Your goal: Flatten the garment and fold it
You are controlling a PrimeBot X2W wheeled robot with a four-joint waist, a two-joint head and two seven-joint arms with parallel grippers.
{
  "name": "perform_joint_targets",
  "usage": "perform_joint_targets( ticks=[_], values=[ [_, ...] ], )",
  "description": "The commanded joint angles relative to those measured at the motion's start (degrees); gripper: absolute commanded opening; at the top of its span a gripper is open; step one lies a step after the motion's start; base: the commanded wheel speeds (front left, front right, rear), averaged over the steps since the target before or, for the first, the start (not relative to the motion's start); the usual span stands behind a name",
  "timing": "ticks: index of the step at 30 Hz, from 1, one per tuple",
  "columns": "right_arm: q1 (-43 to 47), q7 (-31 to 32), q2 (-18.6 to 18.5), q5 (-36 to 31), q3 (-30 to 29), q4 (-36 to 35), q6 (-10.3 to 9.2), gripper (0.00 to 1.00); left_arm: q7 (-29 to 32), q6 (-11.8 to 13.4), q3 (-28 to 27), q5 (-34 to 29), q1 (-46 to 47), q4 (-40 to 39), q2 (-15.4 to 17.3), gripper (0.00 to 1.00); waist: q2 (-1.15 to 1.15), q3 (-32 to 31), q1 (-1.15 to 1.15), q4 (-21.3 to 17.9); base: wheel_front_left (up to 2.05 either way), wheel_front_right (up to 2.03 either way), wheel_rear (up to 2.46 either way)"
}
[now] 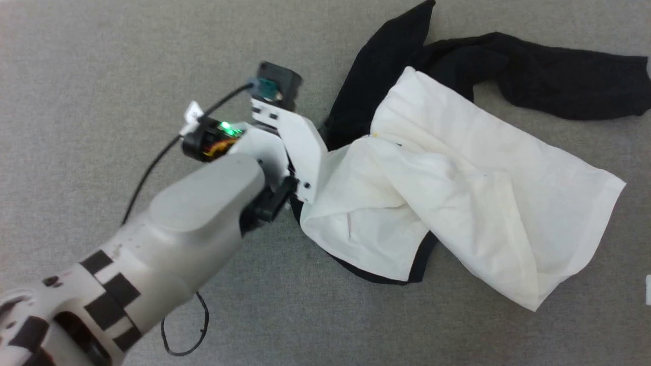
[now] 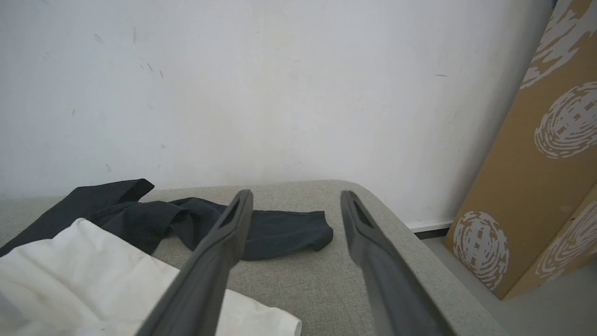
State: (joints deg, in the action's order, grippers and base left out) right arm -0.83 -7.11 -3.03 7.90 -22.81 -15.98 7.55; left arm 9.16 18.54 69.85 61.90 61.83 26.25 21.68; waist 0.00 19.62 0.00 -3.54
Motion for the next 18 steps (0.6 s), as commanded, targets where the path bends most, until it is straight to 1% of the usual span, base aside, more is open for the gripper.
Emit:
perform_joint_targets(
  ticks=[1, 7, 9, 10, 11, 12, 13, 16, 18],
  values=[
    [0.2, 0.3, 0.1, -0.6, -0.3, -0.6, -0.06, 1.0, 0.9, -0.8, 0.4, 0.8, -0.9, 0.2, -0.9, 1.0, 0.0, 1.2, 0.0, 0.4, 0.0, 0.0, 0.0],
    [-1.0, 0.8, 0.1, -1.0, 0.2, -0.9, -0.06, 1.0, 6.7, -3.6, 2.4, -0.8, -1.9, 3.4, -3.0, 1.0, 0.0, 2.4, 0.0, 0.6, 0.0, 0.0, 0.0],
    [-1.2, 1.0, 0.1, -1.1, 0.4, -1.3, -0.06, 1.0, 7.9, -3.9, 2.8, -2.1, -2.2, 5.1, -3.4, 1.0, 0.0, 2.6, 0.0, 0.6, 0.0, 0.0, 0.0],
    [-1.2, 1.1, 0.1, -1.1, 0.4, -1.5, -0.06, 1.0, 8.1, -3.9, 2.9, -2.7, -2.2, 5.9, -3.6, 0.85, 0.0, 2.7, 0.0, 0.5, 0.0, 0.0, 0.0],
    [-1.3, 1.1, 0.1, -1.1, 0.5, -1.6, -0.06, 1.0, 8.1, -3.9, 3.0, -3.5, -2.2, 6.8, -3.8, 0.46, 0.0, 2.8, 0.0, 0.5, 0.0, 0.0, 0.0],
    [-1.3, 1.2, 0.1, -1.2, 0.5, -1.7, -0.06, 1.0, 7.9, -4.0, 3.0, -4.0, -2.2, 7.5, -4.0, 0.27, 0.0, 2.9, 0.0, 0.4, 0.0, 0.0, 0.0],
    [-1.3, 1.2, 0.1, -1.2, 0.5, -1.8, -0.06, 1.0, 7.2, -4.2, 3.0, -4.3, -2.2, 8.1, -4.2, 0.0, 0.0, 3.0, 0.0, 0.4, 0.0, 0.0, 0.0],
    [-1.4, 1.1, 0.1, -1.3, 0.3, -1.6, -0.06, 1.0, 4.5, -4.5, 2.0, -4.1, -2.4, 9.5, -4.7, 0.0, 0.0, 3.0, 0.0, 0.4, 0.0, 0.0, 0.0],
    [-1.5, 0.9, 0.1, -1.4, 0.0, -1.0, -0.06, 1.0, 1.0, -4.3, -0.2, -3.3, -2.3, 9.5, -5.3, 0.0, 0.0, 2.7, 0.0, 0.7, 0.0, 0.0, 0.0]
  ],
)
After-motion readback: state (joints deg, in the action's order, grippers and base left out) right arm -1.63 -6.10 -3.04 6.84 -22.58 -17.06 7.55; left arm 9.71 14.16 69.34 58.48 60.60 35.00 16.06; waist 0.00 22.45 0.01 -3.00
